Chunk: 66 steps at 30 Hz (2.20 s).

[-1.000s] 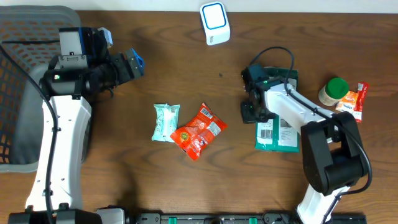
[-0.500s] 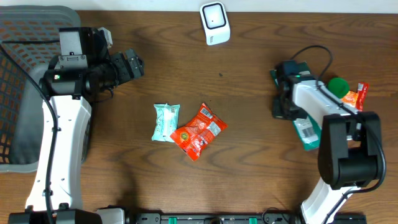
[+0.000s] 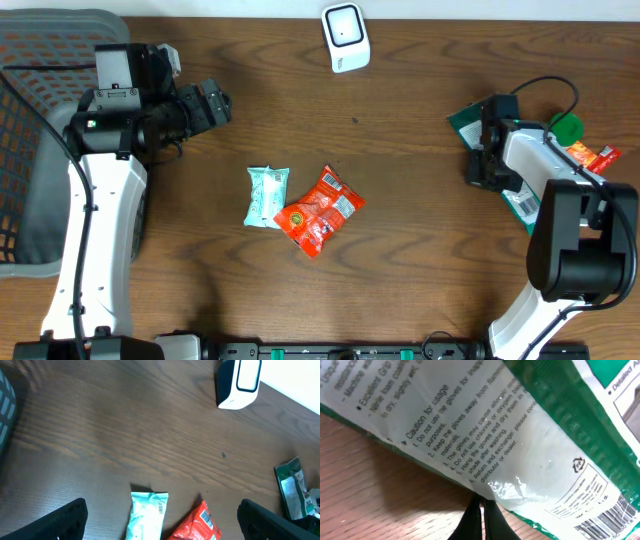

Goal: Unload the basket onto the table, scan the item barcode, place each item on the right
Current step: 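Move the right gripper left onto the red snack packet and grasp it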

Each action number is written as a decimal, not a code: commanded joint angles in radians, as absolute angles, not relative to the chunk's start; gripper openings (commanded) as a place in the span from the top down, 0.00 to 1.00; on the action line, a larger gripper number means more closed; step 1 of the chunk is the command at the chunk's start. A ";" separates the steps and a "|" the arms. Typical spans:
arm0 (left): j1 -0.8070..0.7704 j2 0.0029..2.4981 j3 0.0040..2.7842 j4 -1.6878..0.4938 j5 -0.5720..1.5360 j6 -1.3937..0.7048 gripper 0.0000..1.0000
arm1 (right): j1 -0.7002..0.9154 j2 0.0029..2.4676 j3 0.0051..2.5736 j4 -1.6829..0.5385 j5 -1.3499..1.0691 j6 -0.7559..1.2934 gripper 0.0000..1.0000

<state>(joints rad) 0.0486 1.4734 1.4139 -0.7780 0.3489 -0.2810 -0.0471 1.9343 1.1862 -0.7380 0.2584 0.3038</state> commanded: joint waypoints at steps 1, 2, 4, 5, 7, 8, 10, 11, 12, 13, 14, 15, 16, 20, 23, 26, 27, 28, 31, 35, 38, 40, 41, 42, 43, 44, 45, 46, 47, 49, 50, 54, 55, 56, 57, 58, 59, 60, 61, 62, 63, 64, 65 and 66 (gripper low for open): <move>0.051 1.472 1.418 -0.777 0.346 -0.278 0.04 | -0.044 1.924 1.207 -0.759 0.189 0.208 0.97; 0.051 1.472 1.418 -0.777 0.346 -0.278 0.04 | -0.036 1.914 1.226 -0.785 0.160 0.178 0.94; 0.051 1.472 1.418 -0.777 0.346 -0.278 0.04 | -0.020 1.891 1.266 -0.838 0.109 0.154 0.89; 0.051 1.472 1.418 -0.778 0.346 -0.278 0.04 | -0.010 1.873 1.288 -0.865 0.072 0.146 0.86; 0.051 1.472 1.418 -0.777 0.346 -0.278 0.04 | 0.014 1.835 1.323 -0.903 -0.018 0.132 0.78; 0.051 1.472 1.418 -0.777 0.346 -0.278 0.04 | 0.030 1.814 1.335 -0.914 -0.071 0.133 0.75; 0.051 1.472 1.418 -0.777 0.346 -0.278 0.04 | 0.069 1.768 1.341 -0.916 -0.208 0.133 0.66; 0.051 1.472 1.418 -0.777 0.346 -0.278 0.04 | 0.093 1.747 1.341 -0.914 -0.276 0.133 0.59; 0.051 1.472 1.418 -0.778 0.346 -0.278 0.04 | 0.116 1.734 1.341 -0.913 -0.327 0.133 0.54; 0.051 1.472 1.418 -0.777 0.346 -0.278 0.04 | 0.144 1.724 1.341 -0.911 -0.371 0.133 0.51; 0.051 1.472 1.418 -0.777 0.346 -0.278 0.04 | 0.187 1.717 1.341 -0.905 -0.417 0.133 0.49; 0.051 1.472 1.418 -0.777 0.346 -0.278 0.04 | 0.222 1.716 1.341 -0.897 -0.440 0.133 0.48; 0.051 1.472 1.418 -0.777 0.346 -0.278 0.04 | 0.260 1.717 1.341 -0.884 -0.458 0.134 0.48; 0.051 1.472 1.418 -0.777 0.346 -0.278 0.04 | 0.448 1.747 1.337 -0.780 -0.445 0.145 0.46; 0.051 1.472 1.418 -0.777 0.346 -0.278 0.04 | 0.569 1.789 1.337 -0.680 -0.368 0.170 0.38; 0.051 1.472 1.418 -0.777 0.346 -0.278 0.04 | 0.685 1.859 1.337 -0.576 -0.231 0.257 0.37; 0.051 1.472 1.418 -0.777 0.346 -0.278 0.04 | 0.701 1.872 1.337 -0.562 -0.205 0.275 0.37; 0.051 1.472 1.418 -0.777 0.346 -0.278 0.04 | 0.725 1.896 1.337 -0.540 -0.163 0.306 0.37; 0.051 1.472 1.418 -0.777 0.346 -0.278 0.04 | 0.772 1.967 1.337 -0.500 -0.109 0.371 0.40; 0.051 1.472 1.418 -0.777 0.346 -0.278 0.04 | 0.786 2.008 1.337 -0.562 -0.113 0.389 0.43; 0.051 1.472 1.418 -0.777 0.346 -0.278 0.04 | 0.772 2.001 1.337 -0.667 -0.105 0.331 0.42; 0.051 1.472 1.418 -0.777 0.346 -0.278 0.04 | 0.754 1.993 1.337 -0.726 -0.101 0.258 0.42; 0.051 1.472 1.418 -0.778 0.346 -0.278 0.04 | 0.744 1.991 1.337 -0.754 -0.101 0.219 0.41; 0.051 1.472 1.418 -0.777 0.346 -0.278 0.04 | 0.733 1.988 1.337 -0.788 -0.086 0.189 0.41; 0.051 1.472 1.418 -0.777 0.346 -0.278 0.04 | 0.721 1.987 1.337 -0.818 -0.061 0.178 0.40; 0.051 1.472 1.418 -0.777 0.346 -0.278 0.04 | 0.708 1.985 1.337 -0.849 -0.028 0.174 0.39; 0.051 1.472 1.418 -0.777 0.346 -0.278 0.04 | 0.687 1.984 1.337 -0.884 0.021 0.175 0.39; 0.051 1.472 1.418 -0.778 0.346 -0.278 0.04 | 0.648 1.982 1.337 -0.923 0.079 0.175 0.37; 0.051 1.472 1.418 -0.777 0.346 -0.278 0.04 | 0.624 1.980 1.338 -0.933 0.091 0.174 0.37; 0.051 1.472 1.418 -0.777 0.346 -0.278 0.04 | 0.575 1.972 1.349 -0.942 0.095 0.170 0.39; 0.051 1.472 1.418 -0.777 0.346 -0.278 0.04 | 0.558 1.964 1.357 -0.948 0.084 0.159 0.40; 0.051 1.472 1.418 -0.777 0.346 -0.278 0.04 | 0.523 1.895 1.428 -0.988 -0.004 0.080 0.39; 0.051 1.472 1.418 -0.777 0.346 -0.278 0.04 | 0.524 1.874 1.443 -0.997 -0.022 0.066 0.37; 0.051 1.472 1.418 -0.777 0.346 -0.278 0.04 | 0.525 1.851 1.453 -1.008 -0.036 0.050 0.36; 0.051 1.472 1.418 -0.777 0.346 -0.278 0.04 | 0.528 1.824 1.459 -1.026 -0.044 0.035 0.34; 0.051 1.472 1.418 -0.778 0.346 -0.278 0.04 | 0.531 1.799 1.460 -1.045 -0.043 0.035 0.34; 0.051 1.472 1.418 -0.777 0.346 -0.278 0.04 | 0.532 1.780 1.460 -1.067 -0.043 0.035 0.36; 0.051 1.472 1.418 -0.778 0.346 -0.278 0.04 | 0.533 1.760 1.460 -1.102 -0.043 0.036 0.42; 0.051 1.472 1.418 -0.777 0.346 -0.278 0.04 | 0.534 1.748 1.459 -1.140 -0.043 0.036 0.55; 0.051 1.472 1.418 -0.777 0.346 -0.278 0.04 | 0.534 1.744 1.459 -1.165 -0.043 0.036 0.69; 0.051 1.472 1.418 -0.778 0.346 -0.278 0.04 | 0.534 1.744 1.458 -1.202 -0.044 0.037 0.83; 0.051 1.472 1.418 -0.777 0.346 -0.278 0.04 | 0.534 1.744 1.455 -1.227 -0.043 0.041 0.90; 0.051 1.472 1.418 -0.778 0.346 -0.278 0.04 | 0.535 1.747 1.446 -1.242 -0.044 0.049 0.94; 0.051 1.472 1.418 -0.777 0.346 -0.278 0.04 | 0.537 1.747 1.427 -1.245 -0.054 0.054 0.96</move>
